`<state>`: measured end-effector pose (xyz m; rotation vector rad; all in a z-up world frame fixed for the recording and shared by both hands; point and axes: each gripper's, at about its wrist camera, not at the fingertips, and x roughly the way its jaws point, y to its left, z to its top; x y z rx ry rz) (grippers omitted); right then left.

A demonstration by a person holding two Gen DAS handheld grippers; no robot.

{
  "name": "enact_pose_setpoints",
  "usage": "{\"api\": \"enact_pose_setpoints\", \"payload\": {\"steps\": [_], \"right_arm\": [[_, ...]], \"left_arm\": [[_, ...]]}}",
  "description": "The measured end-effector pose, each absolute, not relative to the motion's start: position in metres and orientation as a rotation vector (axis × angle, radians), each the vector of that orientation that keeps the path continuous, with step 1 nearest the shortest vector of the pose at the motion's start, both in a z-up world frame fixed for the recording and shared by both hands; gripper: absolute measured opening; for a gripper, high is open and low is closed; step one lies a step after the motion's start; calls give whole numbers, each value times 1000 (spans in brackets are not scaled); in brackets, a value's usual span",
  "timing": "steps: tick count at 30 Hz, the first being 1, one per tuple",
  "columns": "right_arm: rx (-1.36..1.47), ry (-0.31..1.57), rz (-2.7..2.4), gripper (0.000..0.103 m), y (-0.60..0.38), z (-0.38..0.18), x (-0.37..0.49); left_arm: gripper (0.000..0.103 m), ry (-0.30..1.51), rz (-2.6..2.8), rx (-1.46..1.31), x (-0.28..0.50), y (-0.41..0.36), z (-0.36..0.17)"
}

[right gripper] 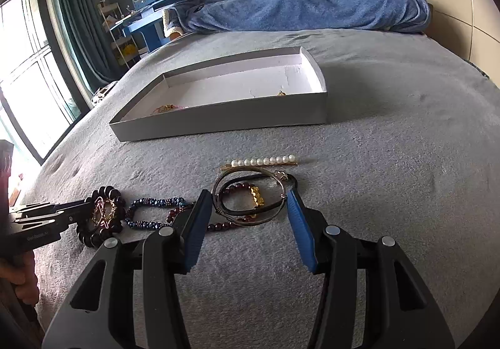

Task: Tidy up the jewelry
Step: 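Grasp the black bead bracelet with left tool while right tool grasps silver bangle, then carry the bead bracelet and bangle into the tray and open both tools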

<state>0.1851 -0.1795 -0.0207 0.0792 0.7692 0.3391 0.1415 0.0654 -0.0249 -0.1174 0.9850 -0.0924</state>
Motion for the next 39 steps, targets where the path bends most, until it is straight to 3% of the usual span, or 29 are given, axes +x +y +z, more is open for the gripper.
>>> {"api": "enact_pose_setpoints", "payload": {"steps": [16, 39], "right_arm": [[111, 682, 350, 50, -185, 0, 182], [60, 629, 395, 50, -175, 29, 195]], "left_arm": [[15, 695, -194, -166, 124, 58, 43], [15, 612, -284, -198, 150, 55, 91]]}}
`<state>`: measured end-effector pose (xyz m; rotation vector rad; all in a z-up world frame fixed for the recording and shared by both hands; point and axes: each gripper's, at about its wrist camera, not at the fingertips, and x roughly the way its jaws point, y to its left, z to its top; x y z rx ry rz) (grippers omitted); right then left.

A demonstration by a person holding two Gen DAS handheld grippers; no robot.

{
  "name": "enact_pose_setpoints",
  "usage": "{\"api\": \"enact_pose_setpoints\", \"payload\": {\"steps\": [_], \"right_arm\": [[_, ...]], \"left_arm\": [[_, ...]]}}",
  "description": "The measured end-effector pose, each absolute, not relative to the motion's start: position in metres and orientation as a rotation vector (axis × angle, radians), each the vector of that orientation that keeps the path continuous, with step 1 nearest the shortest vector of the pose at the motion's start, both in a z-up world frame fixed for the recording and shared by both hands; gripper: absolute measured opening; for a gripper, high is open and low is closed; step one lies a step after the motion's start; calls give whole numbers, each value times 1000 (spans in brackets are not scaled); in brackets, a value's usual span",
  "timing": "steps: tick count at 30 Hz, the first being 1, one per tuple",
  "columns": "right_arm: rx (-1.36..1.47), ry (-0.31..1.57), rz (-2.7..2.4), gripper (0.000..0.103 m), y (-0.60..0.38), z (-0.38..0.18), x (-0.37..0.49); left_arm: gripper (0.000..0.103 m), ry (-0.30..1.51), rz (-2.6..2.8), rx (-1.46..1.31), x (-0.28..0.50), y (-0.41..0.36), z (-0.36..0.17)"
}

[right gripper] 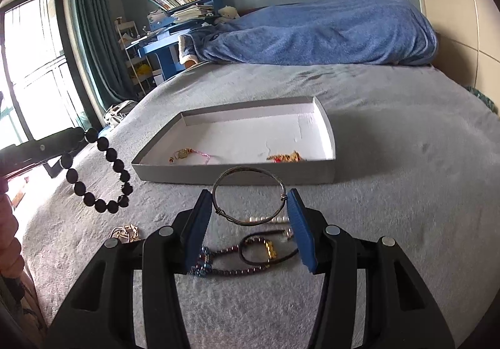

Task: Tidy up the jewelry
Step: 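Carry the bead bracelet and bangle into the tray and open both tools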

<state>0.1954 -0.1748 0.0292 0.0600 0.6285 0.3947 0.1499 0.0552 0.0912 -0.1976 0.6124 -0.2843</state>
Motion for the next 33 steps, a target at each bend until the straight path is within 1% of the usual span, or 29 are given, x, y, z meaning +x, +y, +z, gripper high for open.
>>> {"api": "enact_pose_setpoints", "payload": {"steps": [12, 21, 33], "right_arm": [[11, 616, 428, 50, -167, 43, 233], [5, 638, 446, 50, -160, 43, 281], [-83, 714, 453, 50, -139, 16, 345]], "left_arm": [[15, 585, -280, -119, 195, 55, 105], [15, 592, -279, -128, 240, 56, 101], [15, 630, -261, -122, 311, 59, 80]]}}
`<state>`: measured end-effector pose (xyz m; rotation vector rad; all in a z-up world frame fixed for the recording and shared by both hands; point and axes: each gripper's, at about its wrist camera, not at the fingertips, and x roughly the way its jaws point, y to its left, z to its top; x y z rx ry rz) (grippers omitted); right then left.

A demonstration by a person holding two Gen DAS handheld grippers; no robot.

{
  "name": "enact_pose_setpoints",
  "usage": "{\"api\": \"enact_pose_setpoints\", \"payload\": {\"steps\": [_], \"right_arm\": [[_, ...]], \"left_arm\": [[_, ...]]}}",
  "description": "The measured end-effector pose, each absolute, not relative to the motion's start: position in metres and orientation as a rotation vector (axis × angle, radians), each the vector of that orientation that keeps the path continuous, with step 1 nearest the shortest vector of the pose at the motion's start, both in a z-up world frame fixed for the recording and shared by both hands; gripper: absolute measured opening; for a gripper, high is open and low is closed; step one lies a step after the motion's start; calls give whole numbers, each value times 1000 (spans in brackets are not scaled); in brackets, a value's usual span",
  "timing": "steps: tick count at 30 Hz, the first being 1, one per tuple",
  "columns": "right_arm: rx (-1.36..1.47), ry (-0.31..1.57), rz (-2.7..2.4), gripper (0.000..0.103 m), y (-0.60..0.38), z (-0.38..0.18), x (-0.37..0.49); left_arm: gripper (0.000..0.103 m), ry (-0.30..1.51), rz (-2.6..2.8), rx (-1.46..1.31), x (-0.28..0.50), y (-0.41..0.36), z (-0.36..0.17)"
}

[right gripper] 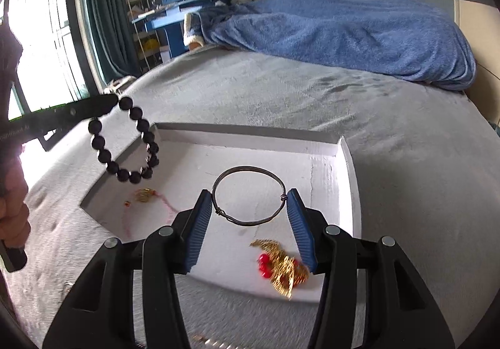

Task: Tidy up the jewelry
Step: 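Carry the bead bracelet and bangle into the tray and open both tools, then withdraw both open tools from the tray toward the remaining jewelry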

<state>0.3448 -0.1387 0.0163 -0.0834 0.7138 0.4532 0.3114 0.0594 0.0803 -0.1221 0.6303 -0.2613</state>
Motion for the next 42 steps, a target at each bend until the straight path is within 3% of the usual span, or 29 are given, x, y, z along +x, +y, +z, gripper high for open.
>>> {"api": "enact_pose_setpoints", "payload": {"steps": [23, 26, 28, 30, 32, 36, 42], "right_arm": [[-100, 821, 406, 50, -143, -22, 387], [-106, 822, 409, 51, -143, -21, 387], [-102, 818, 415, 58, -143, -20, 385], [-98, 807, 422, 61, -144, -17, 383], [-88, 791, 421, 61, -147, -11, 381], [-36, 748, 402, 65, -160, 7, 372], [7, 696, 397, 67, -171, 32, 346]], "left_arm": [[15, 817, -112, -29, 353, 72, 11], [25, 833, -102, -33, 354, 72, 6], [34, 829, -100, -20, 352, 69, 7], [52, 814, -102, -11, 349, 68, 11], [61, 792, -107, -16, 346, 67, 16], [70, 747, -102, -33, 335, 67, 33], [74, 719, -95, -47, 311, 64, 45]]}}
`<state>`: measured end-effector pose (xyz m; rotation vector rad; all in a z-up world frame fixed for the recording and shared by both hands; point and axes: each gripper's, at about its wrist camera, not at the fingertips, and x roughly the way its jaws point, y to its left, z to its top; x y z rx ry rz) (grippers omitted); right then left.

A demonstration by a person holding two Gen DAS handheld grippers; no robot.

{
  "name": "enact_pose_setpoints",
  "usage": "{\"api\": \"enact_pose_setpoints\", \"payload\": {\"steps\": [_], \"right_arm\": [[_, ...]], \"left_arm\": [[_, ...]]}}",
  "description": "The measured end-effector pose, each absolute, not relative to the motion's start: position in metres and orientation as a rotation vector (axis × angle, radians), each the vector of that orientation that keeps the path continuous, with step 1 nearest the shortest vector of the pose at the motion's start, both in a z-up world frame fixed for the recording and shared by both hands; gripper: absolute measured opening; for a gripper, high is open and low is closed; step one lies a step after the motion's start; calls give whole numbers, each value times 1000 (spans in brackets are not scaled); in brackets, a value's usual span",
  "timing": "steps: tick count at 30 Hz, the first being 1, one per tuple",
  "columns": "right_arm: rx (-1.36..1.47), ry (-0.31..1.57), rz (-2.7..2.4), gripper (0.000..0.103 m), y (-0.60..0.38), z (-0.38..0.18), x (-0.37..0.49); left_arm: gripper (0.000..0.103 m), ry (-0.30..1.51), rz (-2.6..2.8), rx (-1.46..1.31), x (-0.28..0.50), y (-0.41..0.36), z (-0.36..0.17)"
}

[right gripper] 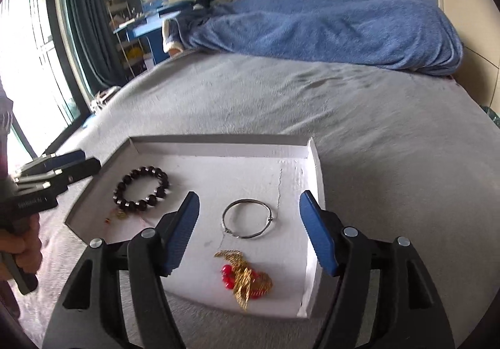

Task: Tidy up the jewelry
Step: 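Withdraw both open tools from the tray toward the remaining jewelry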

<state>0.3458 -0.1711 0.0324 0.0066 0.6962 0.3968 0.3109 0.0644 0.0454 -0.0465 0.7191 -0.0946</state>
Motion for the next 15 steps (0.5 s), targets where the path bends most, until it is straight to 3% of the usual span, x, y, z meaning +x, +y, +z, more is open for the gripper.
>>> {"api": "enact_pose_setpoints", "payload": {"steps": [15], "right_arm": [[30, 709, 393, 70, -176, 30, 287]], "left_arm": [[79, 707, -72, -44, 233, 65, 52]]}}
